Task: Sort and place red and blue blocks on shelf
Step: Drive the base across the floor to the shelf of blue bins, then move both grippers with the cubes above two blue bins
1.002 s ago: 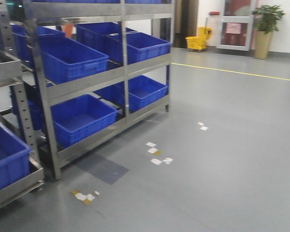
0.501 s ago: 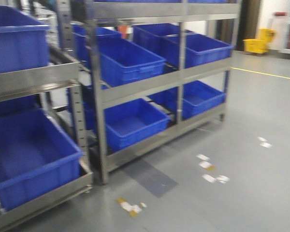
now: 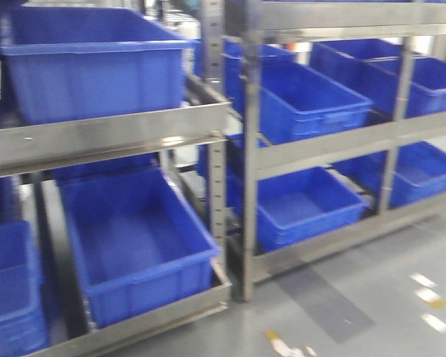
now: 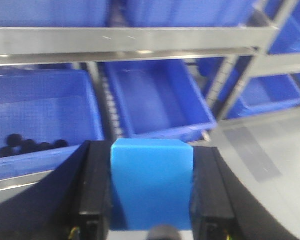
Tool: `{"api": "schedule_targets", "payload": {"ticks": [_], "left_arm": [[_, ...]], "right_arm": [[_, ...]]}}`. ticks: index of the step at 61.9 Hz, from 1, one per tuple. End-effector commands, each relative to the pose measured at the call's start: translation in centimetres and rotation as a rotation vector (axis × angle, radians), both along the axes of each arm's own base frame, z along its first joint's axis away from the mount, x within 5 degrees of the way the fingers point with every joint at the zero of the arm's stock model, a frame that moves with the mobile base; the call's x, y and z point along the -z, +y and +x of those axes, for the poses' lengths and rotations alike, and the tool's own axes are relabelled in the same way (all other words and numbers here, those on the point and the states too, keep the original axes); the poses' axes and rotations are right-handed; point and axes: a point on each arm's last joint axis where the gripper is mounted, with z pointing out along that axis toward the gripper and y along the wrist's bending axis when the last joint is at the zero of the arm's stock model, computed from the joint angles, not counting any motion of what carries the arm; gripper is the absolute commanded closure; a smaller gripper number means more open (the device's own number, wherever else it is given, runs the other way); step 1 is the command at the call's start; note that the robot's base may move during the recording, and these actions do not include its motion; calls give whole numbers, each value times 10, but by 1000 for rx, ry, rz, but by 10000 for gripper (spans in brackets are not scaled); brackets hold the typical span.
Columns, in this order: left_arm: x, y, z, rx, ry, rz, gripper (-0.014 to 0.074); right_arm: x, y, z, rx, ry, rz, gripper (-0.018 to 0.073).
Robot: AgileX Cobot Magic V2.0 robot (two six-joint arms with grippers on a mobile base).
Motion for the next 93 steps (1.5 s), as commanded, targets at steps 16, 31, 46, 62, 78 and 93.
{"api": "schedule_targets", "payload": {"ticks": [16, 31, 46, 62, 78, 93], "left_arm": [[-17, 0, 3, -1, -111, -13, 472], [-17, 0, 3, -1, -111, -13, 472], [-17, 0, 3, -1, -111, -13, 472], [-17, 0, 3, -1, -111, -13, 472], [-17, 0, 3, -1, -111, -13, 472], [-17, 0, 3, -1, -111, -13, 472]], "right_arm": [[-18, -1, 2, 10, -123, -2, 508], [-18, -1, 2, 10, -123, -2, 508], [-18, -1, 2, 10, -123, -2, 508], [-18, -1, 2, 10, -123, -2, 508], [-18, -1, 2, 10, -123, -2, 508], [-18, -1, 2, 10, -123, -2, 508]]}}
